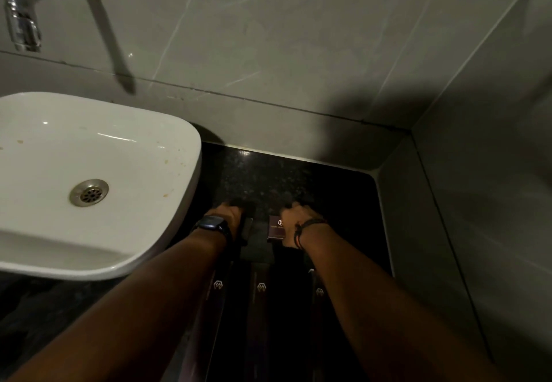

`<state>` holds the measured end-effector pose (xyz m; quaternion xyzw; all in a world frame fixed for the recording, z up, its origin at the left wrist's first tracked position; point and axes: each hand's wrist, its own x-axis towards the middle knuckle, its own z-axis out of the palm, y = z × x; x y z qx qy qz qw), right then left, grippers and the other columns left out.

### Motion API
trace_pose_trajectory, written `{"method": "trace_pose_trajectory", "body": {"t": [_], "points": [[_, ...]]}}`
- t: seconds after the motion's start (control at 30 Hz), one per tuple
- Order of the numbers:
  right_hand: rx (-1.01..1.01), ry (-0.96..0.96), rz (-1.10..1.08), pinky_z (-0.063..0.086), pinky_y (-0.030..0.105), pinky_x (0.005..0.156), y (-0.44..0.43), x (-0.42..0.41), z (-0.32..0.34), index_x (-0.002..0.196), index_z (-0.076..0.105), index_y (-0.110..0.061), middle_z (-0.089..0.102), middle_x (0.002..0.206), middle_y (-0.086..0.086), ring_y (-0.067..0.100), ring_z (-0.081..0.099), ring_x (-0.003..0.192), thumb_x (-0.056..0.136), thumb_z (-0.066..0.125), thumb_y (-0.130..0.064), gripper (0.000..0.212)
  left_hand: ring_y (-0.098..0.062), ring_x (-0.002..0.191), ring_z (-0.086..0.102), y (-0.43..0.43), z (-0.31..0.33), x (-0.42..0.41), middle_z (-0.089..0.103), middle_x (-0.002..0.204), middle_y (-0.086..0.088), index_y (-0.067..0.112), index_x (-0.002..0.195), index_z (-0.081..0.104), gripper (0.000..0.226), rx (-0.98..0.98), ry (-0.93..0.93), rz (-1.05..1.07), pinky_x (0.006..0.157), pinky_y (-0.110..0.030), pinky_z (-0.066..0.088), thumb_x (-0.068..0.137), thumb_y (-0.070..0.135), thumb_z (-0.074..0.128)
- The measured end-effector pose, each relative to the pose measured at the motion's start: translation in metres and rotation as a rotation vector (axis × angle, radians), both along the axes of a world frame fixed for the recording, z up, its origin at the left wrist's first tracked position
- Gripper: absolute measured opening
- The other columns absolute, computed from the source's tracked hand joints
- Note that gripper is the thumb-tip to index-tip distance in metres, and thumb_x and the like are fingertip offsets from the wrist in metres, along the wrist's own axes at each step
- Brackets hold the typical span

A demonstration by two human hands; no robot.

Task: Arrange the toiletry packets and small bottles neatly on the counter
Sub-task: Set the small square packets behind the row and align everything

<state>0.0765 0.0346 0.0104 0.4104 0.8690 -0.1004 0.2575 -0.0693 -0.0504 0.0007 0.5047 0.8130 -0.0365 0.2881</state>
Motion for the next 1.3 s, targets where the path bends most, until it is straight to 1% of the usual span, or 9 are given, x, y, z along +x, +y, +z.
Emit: {"method": "trace_pose_trajectory", "body": {"t": [0.17,0.33,0.47,0.6,0.73,0.8,0.83,1.0,1.3], "points": [[0.033,0.004,0.012,0.043,0.049,0.104,-0.002,0.007,0.002,0.134,0.048,-0.016,0.04,0.136,0.015,0.037,0.043,0.125,0.081,0.071,-0.024,0.058,-0.038,0.124,0.046,-0.002,-0.002,0.0,0.045,0.138,-0.014,0.023,0.132,0.049,0.07,0.014,0.06,-0.034,0.104,-0.042,0.042,0.07,0.041,0.078],[0.04,0.031,0.031,0.042,0.049,0.104,-0.005,0.003,-0.002,0.134,0.048,-0.017,0.038,0.138,0.015,0.037,0.04,0.125,0.08,0.071,-0.026,0.059,-0.029,0.11,0.061,0.002,-0.004,-0.007,0.063,0.121,-0.013,0.015,0.114,0.063,0.048,0.053,0.081,0.01,0.086,-0.032,0.05,0.071,0.033,0.076],[0.048,0.085,0.043,0.042,0.046,0.104,-0.005,-0.004,-0.005,0.132,0.049,-0.018,0.042,0.135,0.014,0.036,0.041,0.124,0.078,0.071,-0.03,0.06,-0.029,0.111,0.06,0.004,-0.005,-0.01,0.062,0.123,-0.012,0.017,0.118,0.061,0.054,0.044,0.065,0.047,0.086,-0.032,0.049,0.07,0.035,0.078],[0.03,0.111,0.035,0.041,0.046,0.103,-0.005,-0.009,-0.008,0.131,0.048,-0.018,0.044,0.134,0.014,0.036,0.042,0.123,0.075,0.073,-0.034,0.064,-0.03,0.11,0.06,0.003,-0.007,-0.009,0.062,0.124,-0.01,0.021,0.119,0.06,0.06,0.063,0.05,0.107,0.089,-0.036,0.051,0.068,0.049,0.075],[0.023,0.094,0.029,0.041,0.046,0.103,-0.003,-0.01,-0.008,0.132,0.047,-0.019,0.044,0.134,0.014,0.037,0.042,0.123,0.073,0.074,-0.036,0.067,-0.032,0.117,0.053,0.002,-0.003,-0.008,0.054,0.131,-0.009,0.024,0.127,0.053,0.088,0.035,0.084,0.141,0.094,-0.043,0.049,0.052,0.063,0.078],[0.026,0.092,0.027,0.04,0.046,0.102,-0.002,-0.01,-0.008,0.132,0.047,-0.019,0.044,0.134,0.014,0.037,0.042,0.123,0.073,0.074,-0.037,0.068,-0.036,0.125,0.041,0.003,-0.001,-0.01,0.042,0.138,-0.009,0.026,0.138,0.039,0.108,0.017,0.115,0.058,0.099,-0.047,0.044,0.046,0.061,0.084],[0.029,0.092,0.027,0.04,0.046,0.102,-0.001,-0.01,-0.009,0.132,0.047,-0.02,0.044,0.134,0.014,0.037,0.042,0.123,0.072,0.074,-0.038,0.068,-0.037,0.127,0.038,0.004,0.0,-0.012,0.04,0.139,-0.009,0.027,0.139,0.035,0.11,0.004,0.122,0.005,0.099,-0.048,0.043,0.046,0.058,0.085],[0.032,0.107,0.014,0.04,0.045,0.101,-0.001,-0.012,-0.012,0.13,0.048,-0.02,0.045,0.133,0.013,0.037,0.043,0.122,0.07,0.075,-0.038,0.068,-0.031,0.116,0.054,0.008,-0.002,-0.018,0.058,0.127,-0.008,0.023,0.119,0.058,0.061,0.033,0.14,-0.048,0.093,-0.041,0.05,0.065,0.044,0.078],[0.038,0.101,-0.013,0.04,0.046,0.1,-0.005,-0.015,-0.017,0.132,0.044,-0.021,0.044,0.134,0.014,0.037,0.041,0.123,0.069,0.075,-0.038,0.073,-0.032,0.119,0.05,0.008,-0.008,-0.02,0.054,0.13,-0.008,0.021,0.122,0.054,0.069,0.034,0.14,-0.051,0.096,-0.044,0.047,0.063,0.042,0.081]]}}
